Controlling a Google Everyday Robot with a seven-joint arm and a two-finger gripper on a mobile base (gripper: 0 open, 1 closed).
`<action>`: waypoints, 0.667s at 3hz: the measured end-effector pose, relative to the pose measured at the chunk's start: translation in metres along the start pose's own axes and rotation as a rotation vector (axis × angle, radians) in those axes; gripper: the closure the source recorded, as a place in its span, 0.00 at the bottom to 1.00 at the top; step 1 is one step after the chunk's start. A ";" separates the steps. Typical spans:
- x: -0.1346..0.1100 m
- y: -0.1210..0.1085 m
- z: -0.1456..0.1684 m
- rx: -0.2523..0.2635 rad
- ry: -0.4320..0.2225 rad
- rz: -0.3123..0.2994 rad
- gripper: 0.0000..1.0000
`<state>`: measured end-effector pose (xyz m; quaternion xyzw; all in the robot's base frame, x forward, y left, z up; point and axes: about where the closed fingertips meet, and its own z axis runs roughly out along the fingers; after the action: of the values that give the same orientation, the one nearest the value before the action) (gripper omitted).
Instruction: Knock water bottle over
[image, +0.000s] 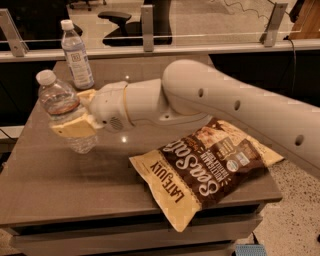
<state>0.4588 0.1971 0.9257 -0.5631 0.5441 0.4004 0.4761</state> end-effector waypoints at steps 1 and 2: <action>-0.018 -0.022 -0.042 0.004 0.119 -0.054 1.00; -0.040 -0.047 -0.076 -0.008 0.280 -0.102 1.00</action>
Offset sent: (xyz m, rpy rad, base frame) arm 0.1031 -0.1660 0.0533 -0.7094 -0.1669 -0.0470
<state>0.4965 0.1308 0.9863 -0.6422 0.5742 0.2955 0.4130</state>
